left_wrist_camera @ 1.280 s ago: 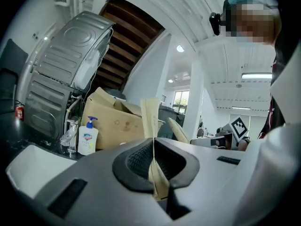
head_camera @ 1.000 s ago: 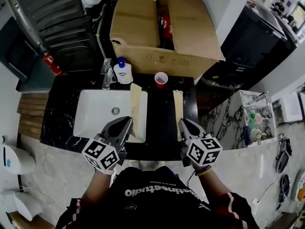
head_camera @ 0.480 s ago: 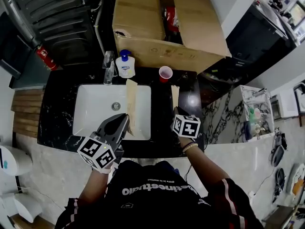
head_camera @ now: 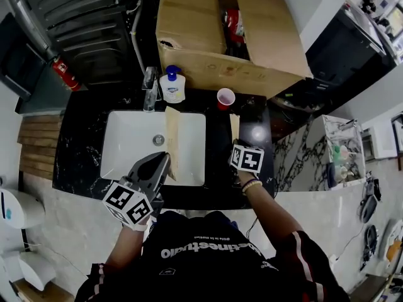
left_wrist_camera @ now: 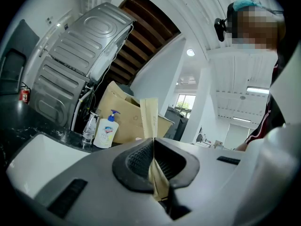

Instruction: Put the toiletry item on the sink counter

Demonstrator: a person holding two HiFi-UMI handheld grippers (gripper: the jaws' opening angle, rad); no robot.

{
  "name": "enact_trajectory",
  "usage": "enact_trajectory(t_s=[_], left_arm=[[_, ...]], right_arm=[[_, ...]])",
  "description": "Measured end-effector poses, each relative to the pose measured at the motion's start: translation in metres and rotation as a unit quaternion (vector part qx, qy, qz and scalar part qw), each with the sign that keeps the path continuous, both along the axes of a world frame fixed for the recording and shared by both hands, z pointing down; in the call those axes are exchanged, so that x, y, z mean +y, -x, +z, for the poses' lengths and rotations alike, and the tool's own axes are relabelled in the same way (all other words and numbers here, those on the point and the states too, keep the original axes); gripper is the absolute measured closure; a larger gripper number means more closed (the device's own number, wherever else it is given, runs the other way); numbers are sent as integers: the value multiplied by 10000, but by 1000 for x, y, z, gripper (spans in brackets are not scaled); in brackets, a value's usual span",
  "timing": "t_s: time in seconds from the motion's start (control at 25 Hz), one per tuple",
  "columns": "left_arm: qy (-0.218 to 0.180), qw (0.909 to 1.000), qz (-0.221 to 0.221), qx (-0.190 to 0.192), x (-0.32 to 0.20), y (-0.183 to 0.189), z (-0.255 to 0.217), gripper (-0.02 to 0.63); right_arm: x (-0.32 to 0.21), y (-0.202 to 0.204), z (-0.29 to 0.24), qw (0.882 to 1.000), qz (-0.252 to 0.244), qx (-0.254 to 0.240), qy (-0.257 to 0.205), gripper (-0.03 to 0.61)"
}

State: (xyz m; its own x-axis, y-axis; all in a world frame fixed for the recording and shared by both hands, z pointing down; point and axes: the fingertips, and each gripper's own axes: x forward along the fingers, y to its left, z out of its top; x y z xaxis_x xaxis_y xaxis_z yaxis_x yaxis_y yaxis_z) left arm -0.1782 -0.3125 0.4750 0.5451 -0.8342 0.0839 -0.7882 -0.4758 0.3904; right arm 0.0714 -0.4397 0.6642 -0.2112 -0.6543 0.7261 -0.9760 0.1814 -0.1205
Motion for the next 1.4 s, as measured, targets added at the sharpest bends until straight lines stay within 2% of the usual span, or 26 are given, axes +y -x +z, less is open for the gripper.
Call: enact_trajectory(t_s=[0.32,0.76,0.88,1.04,1.16,1.2,1.28,1.4], left_arm=[[-16,10000,80,2,2,-3,1,592],[-42,9999,100,60,5,-7,-4,592],[-51,9999,97,71,5,-8,-6,592],[-111,9997,182,77,2,-13,-8,592],[-106,9996,219,118,-1,-21,-12,592],[-114,9995,251,122,-3,-25,-13,592],[-172,9991,369,95,-5,-33,-14,592],[-226,9984,514,45,-9,-42,-16,592]], right_arm=[[0,2,2,9993,145,-331,128,458],[2,3,-24,9973,151,-712,-130,392],[2,-2,-45,9963,88,-757,-388,390],[6,-6,-102,9906,-173,-778,-1113,390],[18,-6,-160,9779,-459,-806,-1875,398],[25,-5,-180,9710,-576,-805,-2174,424],[42,0,-220,9520,-918,-778,-2814,526],[75,14,-266,9181,-1556,-826,-3551,541]])
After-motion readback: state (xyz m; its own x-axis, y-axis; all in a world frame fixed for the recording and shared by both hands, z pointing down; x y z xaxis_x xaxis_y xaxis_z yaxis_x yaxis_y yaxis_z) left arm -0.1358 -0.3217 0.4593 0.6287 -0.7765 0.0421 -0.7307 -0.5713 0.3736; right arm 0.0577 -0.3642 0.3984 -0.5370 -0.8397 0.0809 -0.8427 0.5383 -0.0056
